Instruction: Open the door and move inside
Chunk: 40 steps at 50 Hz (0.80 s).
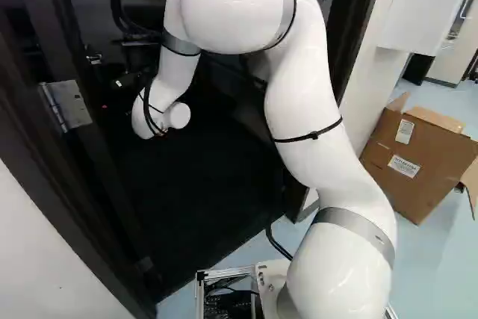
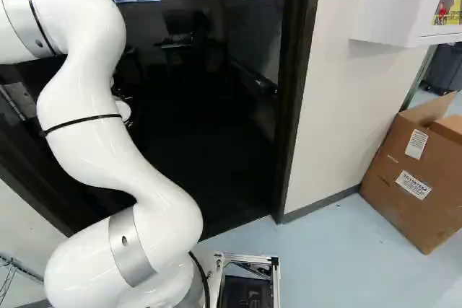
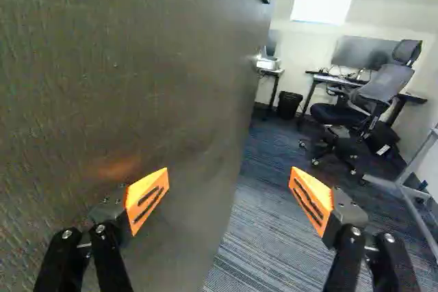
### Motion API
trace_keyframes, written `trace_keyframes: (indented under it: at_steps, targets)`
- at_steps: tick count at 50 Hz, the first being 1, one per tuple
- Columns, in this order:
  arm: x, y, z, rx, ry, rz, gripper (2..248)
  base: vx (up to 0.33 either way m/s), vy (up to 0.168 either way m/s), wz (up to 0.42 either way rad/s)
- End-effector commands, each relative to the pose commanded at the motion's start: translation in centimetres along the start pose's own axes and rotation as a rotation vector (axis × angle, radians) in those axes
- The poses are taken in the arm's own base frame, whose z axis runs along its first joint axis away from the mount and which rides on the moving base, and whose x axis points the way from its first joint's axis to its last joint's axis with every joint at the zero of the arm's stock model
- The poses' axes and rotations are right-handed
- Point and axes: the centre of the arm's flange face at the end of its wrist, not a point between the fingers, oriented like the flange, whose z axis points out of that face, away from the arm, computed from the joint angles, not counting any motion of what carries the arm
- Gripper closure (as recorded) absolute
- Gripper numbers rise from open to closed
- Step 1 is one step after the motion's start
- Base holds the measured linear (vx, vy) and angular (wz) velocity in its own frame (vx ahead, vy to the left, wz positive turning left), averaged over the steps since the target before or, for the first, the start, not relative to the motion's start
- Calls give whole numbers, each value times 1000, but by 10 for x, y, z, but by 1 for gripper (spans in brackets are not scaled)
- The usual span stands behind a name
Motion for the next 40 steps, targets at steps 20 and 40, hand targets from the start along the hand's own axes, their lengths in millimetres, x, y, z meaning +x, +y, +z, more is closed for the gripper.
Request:
trace_keyframes:
  at_steps: [20, 40]
  targets:
    - [0, 0, 0, 0, 0, 0, 3, 0, 0, 0]
    - [0, 7, -11, -15, -8, 5, 3, 0, 0, 0]
